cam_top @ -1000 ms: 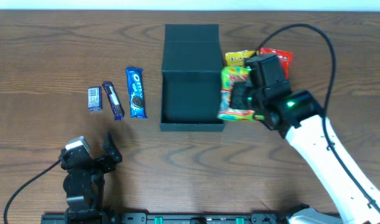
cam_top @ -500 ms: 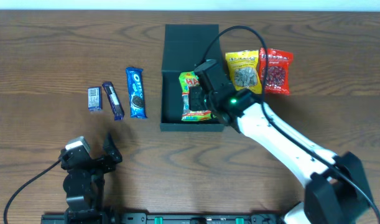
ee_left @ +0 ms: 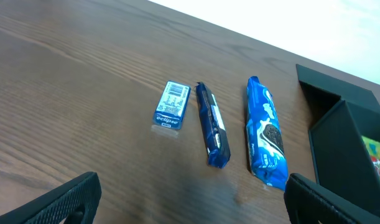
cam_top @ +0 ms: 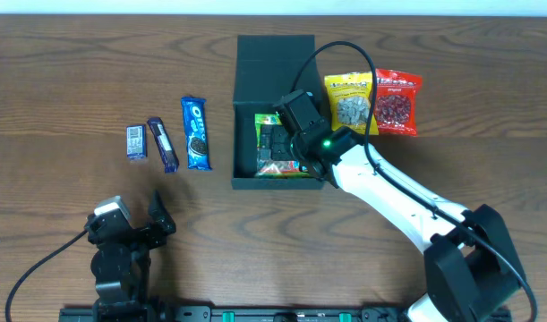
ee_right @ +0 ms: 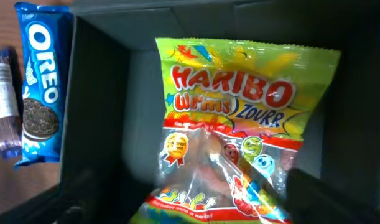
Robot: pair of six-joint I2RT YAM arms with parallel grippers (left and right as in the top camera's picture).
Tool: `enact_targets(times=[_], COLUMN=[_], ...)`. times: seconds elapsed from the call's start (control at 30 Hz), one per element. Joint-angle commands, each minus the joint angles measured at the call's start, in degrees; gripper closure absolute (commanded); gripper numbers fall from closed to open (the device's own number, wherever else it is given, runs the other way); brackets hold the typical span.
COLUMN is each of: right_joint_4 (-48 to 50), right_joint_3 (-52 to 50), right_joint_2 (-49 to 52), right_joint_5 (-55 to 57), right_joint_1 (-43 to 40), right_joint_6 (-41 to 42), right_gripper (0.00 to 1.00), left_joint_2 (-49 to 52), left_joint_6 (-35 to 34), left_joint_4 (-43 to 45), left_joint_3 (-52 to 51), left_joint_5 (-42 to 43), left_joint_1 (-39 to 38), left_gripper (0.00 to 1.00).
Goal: Pack container
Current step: 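Carry the Haribo bag left and lower it into the black box, then open right gripper and retract right arm from the box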
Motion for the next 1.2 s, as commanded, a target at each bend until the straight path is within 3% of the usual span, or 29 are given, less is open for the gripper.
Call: enact_targets(times=[0.0,0.33,0.67,1.17], right_joint_4=[0.0,-7.5,-26.6,-53.6], right_joint_3=[1.1,1.1,1.1,1.1], right_joint_2=[-3.1,-22.8,-42.9,-57.4], right_joint_5=[-1.5,0.6,0.9,1.8], right_joint_1=[0.6,0.5,0.1,0.1], right_joint_6=[0.3,-10.3,-16.9,-17.6], right_gripper=[0.01,0.01,0.01,0.01], left_joint_2=[-0.4,-0.4,-0.4,-0.4], left_joint_6=[0.0,0.0,0.0,-1.6], left_joint_4=[-0.2,-0.2,-0.2,-0.2], left_joint_3=[-1.2,-1.2,-1.2,-1.2], left_joint_5=[-0.8,-0.8,-0.8,1.8], left_joint_1=[0.1,0.1,0.1,0.1], left_gripper=[0.05,0.05,0.05,0.05])
